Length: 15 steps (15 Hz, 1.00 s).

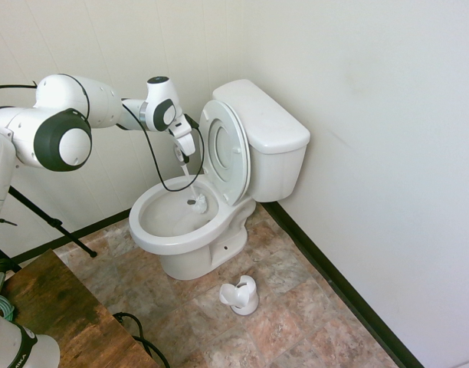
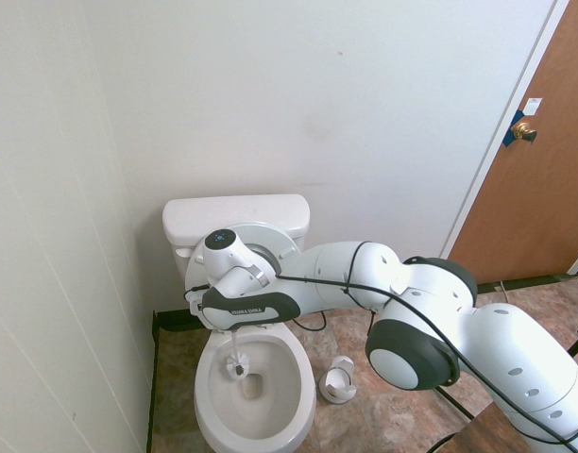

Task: Clean the toilet

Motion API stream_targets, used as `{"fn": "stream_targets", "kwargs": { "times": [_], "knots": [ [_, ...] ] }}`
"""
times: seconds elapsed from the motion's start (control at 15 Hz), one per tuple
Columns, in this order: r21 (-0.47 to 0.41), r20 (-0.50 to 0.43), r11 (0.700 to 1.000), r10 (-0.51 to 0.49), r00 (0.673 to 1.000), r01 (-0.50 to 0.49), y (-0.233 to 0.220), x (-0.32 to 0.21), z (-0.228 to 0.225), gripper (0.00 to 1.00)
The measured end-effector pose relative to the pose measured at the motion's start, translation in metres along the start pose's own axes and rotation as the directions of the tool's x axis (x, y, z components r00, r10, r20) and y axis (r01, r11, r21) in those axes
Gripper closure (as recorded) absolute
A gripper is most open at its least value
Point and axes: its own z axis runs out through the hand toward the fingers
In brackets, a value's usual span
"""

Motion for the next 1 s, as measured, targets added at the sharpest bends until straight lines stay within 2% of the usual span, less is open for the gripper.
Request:
{"fn": "stream_targets", "kwargs": {
  "times": [0.27,0.53,0.8,1.0],
  "knots": [
    [0.042,-0.006,0.999,-0.019,1.000,0.019,0.005,-0.008,-0.034,1.00],
    [0.089,-0.039,0.996,-0.024,0.999,0.027,0.025,-0.001,-0.120,1.00],
    [0.126,-0.054,0.989,0.081,0.995,-0.074,0.070,0.043,-0.192,1.00],
    [0.139,-0.047,0.973,0.190,0.981,-0.182,0.121,0.095,-0.222,1.00]
  ]
}}
